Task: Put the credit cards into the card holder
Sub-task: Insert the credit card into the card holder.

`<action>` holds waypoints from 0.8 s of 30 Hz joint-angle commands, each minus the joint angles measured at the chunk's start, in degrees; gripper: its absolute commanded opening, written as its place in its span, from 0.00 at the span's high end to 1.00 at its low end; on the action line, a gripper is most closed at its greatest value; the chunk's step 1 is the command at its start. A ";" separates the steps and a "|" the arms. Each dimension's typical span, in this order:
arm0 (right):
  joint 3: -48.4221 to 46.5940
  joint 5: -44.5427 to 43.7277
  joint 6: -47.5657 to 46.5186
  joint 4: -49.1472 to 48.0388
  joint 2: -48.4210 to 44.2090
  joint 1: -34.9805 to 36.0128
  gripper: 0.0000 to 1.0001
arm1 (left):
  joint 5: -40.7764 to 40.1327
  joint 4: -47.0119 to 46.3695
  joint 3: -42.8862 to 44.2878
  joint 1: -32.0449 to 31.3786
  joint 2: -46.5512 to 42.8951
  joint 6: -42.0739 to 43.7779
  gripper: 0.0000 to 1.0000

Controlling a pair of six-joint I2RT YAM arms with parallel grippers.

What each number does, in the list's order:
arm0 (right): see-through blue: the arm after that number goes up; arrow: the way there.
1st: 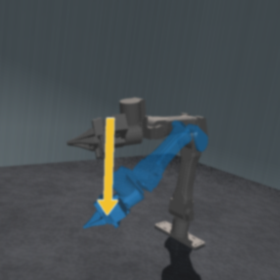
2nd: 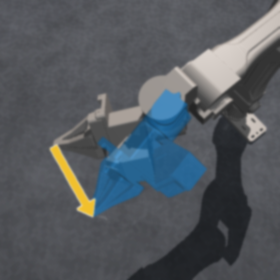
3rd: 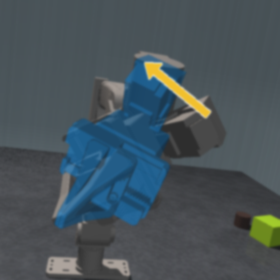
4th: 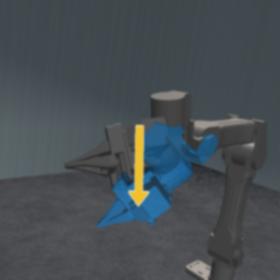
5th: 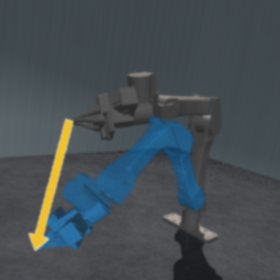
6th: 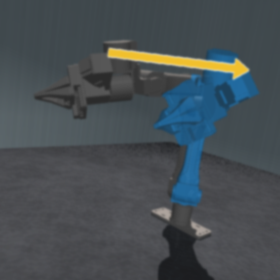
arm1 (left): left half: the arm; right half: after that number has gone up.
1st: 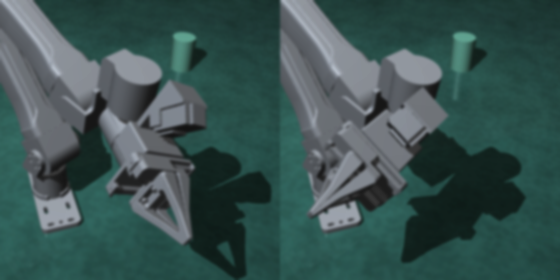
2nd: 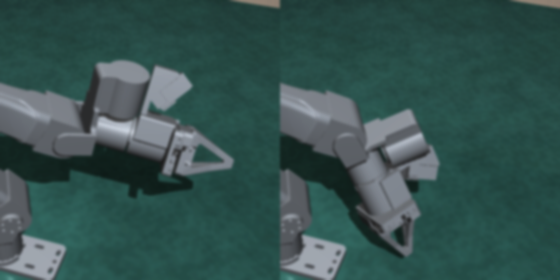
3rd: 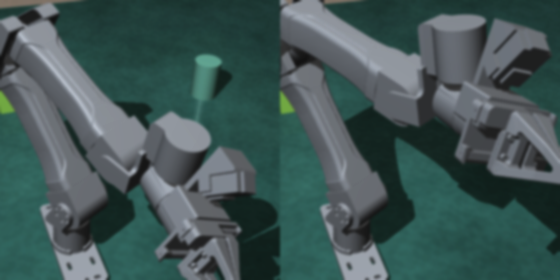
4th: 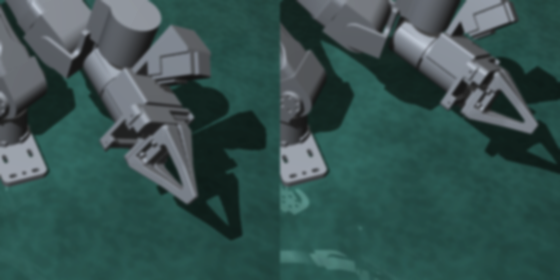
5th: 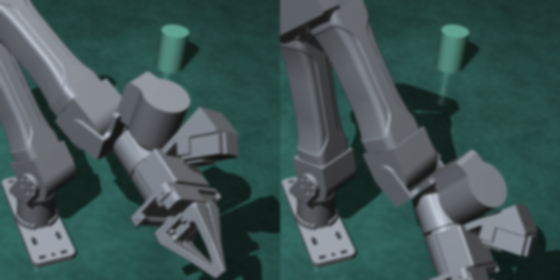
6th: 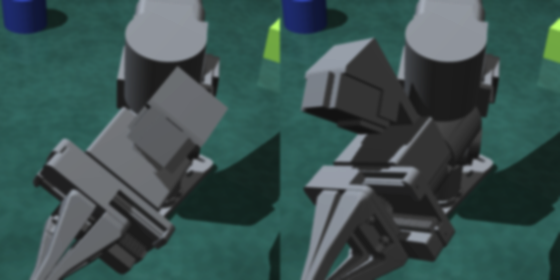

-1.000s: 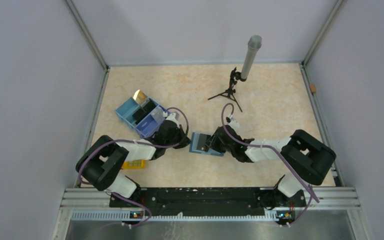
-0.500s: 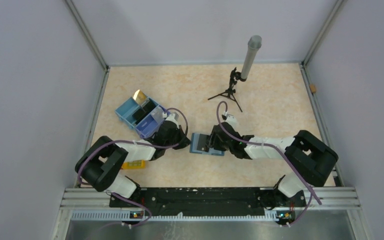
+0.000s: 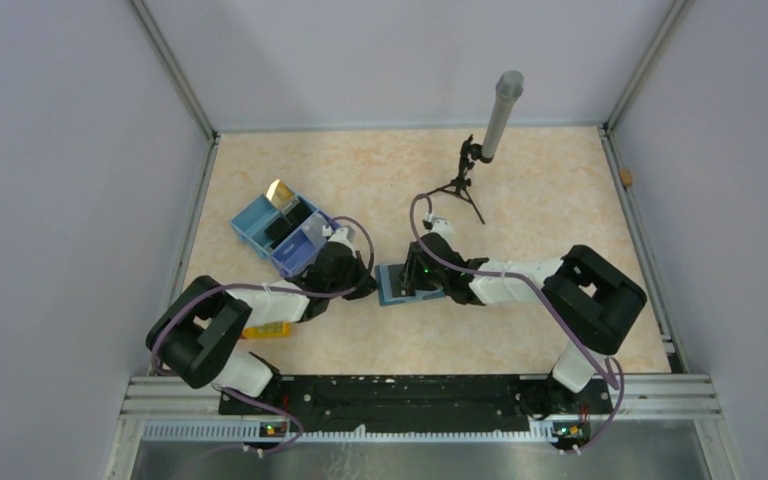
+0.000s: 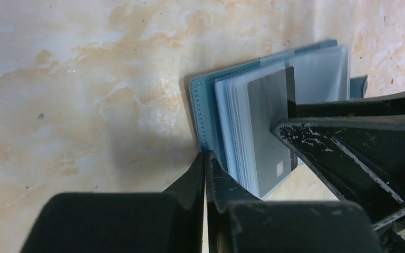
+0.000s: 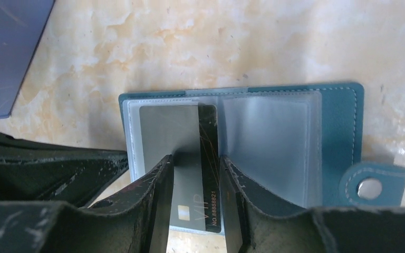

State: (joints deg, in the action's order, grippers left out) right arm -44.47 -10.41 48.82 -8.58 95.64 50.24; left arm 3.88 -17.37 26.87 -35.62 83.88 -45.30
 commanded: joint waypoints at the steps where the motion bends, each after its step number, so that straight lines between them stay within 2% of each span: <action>1: -6.20 1.41 -2.47 1.40 2.70 3.31 0.65 | 0.02 6.75 -1.91 -0.46 -0.43 0.83 1.00; 7: -9.75 -3.19 -4.14 6.91 3.10 5.61 0.67 | -2.08 9.07 -2.21 -0.46 -3.78 0.76 1.00; 13: -10.28 -1.82 -5.20 7.40 2.91 6.01 0.66 | -3.33 10.29 -2.59 -0.43 -7.01 0.65 1.00; 16: -10.36 -2.25 -5.89 9.27 1.23 6.11 0.59 | -3.34 11.09 -2.46 -0.41 -8.42 0.65 1.00; 21: -9.23 -4.81 -9.08 14.08 -7.40 6.04 0.40 | -2.79 14.45 -1.82 -0.33 -13.50 1.67 1.00; 24: -8.06 -6.77 -10.64 17.63 -11.85 5.23 0.34 | -1.59 17.93 -0.34 -0.21 -16.69 3.29 1.00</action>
State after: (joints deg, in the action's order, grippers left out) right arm -52.10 -13.69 41.54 5.04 91.74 55.48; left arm 1.65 -3.44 24.95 -35.73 71.92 -44.58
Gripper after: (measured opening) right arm 0.635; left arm 0.001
